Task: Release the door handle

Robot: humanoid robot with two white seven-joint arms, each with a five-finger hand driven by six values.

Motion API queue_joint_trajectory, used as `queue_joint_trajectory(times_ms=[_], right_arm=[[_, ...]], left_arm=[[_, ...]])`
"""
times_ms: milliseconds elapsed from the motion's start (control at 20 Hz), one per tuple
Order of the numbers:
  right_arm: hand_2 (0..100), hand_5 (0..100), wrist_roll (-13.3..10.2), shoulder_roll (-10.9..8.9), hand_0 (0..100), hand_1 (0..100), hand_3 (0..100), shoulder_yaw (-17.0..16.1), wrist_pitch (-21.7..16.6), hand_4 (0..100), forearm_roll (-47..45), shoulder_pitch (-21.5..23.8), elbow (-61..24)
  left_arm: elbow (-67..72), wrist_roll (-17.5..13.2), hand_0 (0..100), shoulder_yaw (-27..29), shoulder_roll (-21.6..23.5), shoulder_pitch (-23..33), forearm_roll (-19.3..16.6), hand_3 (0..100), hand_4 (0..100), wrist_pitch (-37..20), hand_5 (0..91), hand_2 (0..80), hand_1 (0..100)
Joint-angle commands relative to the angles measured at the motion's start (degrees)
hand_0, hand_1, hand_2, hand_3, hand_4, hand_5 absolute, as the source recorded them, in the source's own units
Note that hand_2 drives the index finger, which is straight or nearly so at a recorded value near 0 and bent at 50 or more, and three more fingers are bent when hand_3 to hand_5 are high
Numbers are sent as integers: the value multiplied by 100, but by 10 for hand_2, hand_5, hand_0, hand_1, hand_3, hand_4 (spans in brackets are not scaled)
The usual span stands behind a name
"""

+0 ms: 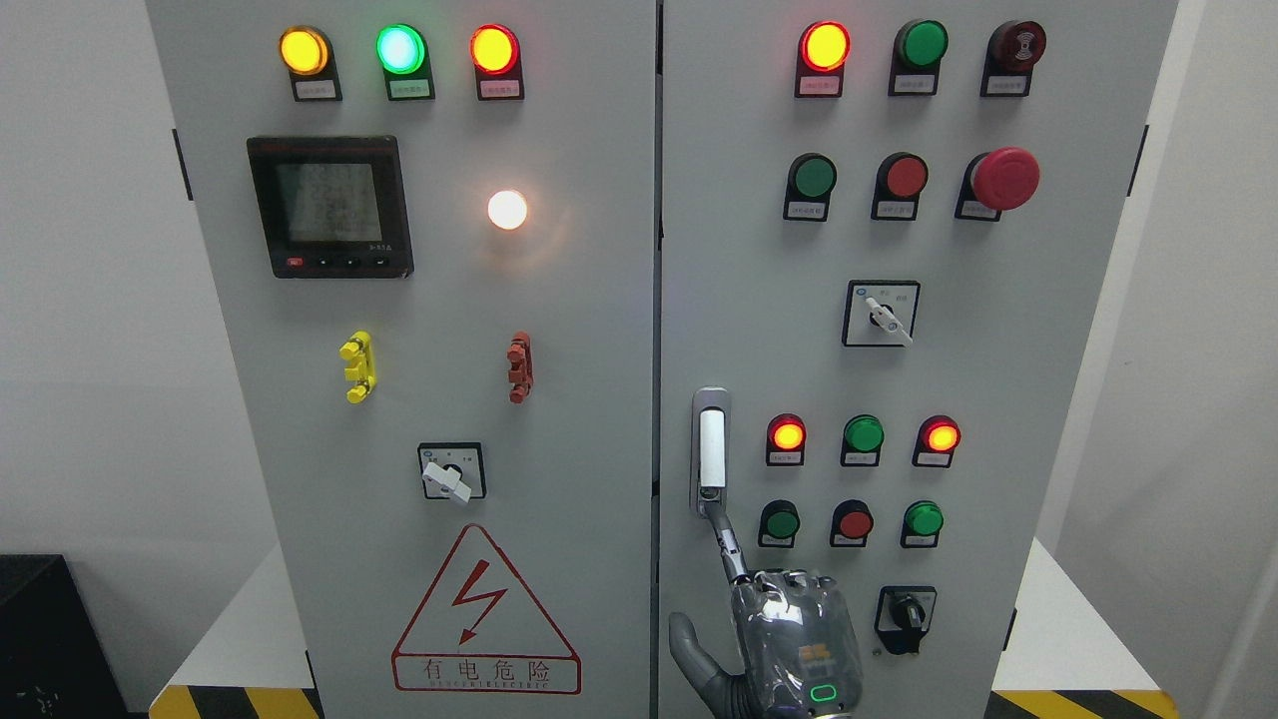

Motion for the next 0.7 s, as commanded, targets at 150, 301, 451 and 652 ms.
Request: queue_joint_trajectory(times_ms=[150,301,451,652], right_arm=[[0,987,-37,7,433,292,1000,91,-1,1000,-6,10,-177],[0,987,-37,7,433,292,1000,100,-1,999,-6,28,-212],[0,987,-37,-2,432,292,1000,91,-1,1000,-6,45,-256],[0,988,-46,-2,432,292,1000,91,-1,1000,-15,98,-326]], left_arm=[[-88,-14,0,-114,0,0,0,84,12,11,0,23,0],[-97,-14,0,-114,0,0,0,89,12,2,0,23,0],[-97,-23,0,-114,0,0,0,86,13,2,0,23,0],[-97,-14,0,-114,0,0,0,85,13,2,0,24,0]])
